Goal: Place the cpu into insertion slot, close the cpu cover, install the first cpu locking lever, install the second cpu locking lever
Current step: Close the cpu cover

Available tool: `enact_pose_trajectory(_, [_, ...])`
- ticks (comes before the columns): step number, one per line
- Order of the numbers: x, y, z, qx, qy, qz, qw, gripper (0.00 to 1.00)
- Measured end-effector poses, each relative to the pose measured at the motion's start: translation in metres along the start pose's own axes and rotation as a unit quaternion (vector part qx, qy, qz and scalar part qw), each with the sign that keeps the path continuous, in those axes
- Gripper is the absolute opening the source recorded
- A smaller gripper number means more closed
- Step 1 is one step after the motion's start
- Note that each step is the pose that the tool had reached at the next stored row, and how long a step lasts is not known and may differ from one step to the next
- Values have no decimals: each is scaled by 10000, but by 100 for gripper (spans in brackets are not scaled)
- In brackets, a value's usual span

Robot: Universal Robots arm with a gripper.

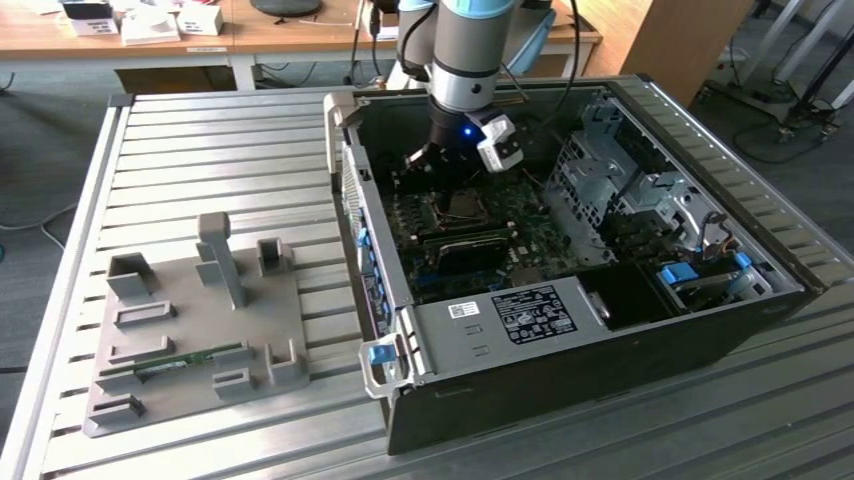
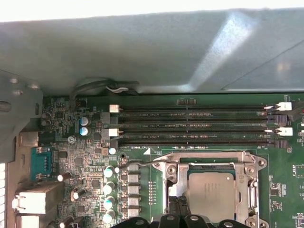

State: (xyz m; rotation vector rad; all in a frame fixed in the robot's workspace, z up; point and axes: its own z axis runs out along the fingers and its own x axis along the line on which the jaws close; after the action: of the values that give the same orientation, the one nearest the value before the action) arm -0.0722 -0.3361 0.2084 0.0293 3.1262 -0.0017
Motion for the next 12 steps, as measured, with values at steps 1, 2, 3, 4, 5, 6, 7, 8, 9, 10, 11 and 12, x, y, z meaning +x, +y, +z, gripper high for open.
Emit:
enact_pose_trajectory(1, [1, 8, 2, 0, 0, 0, 10000, 11])
enact_pose_trajectory(2, [2, 15, 3, 0, 0, 0, 10000, 11])
enact_pose_trajectory(3, [2, 20, 6, 0, 0, 0, 10000, 11])
enact_pose_trajectory(4, [2, 23, 9, -1, -1, 0, 10000, 11])
enact_pose_trajectory(5, [3, 26, 14, -1, -1, 0, 10000, 11])
enact_pose_trajectory(6, [2, 28, 19, 0, 0, 0, 10000, 11])
enact_pose_trajectory(7, [3, 30, 25, 0, 0, 0, 10000, 11])
enact_pose_trajectory(8, [3, 31, 29, 0, 0, 0, 10000, 11])
enact_pose_trajectory(9, [3, 33, 34, 0, 0, 0, 10000, 11])
enact_pose_trajectory(10, [3, 34, 39, 0, 0, 0, 10000, 11])
enact_pose_trajectory(11, [3, 35, 46, 0, 0, 0, 10000, 11])
enact_pose_trajectory(12, [3, 37, 53, 0, 0, 0, 10000, 11])
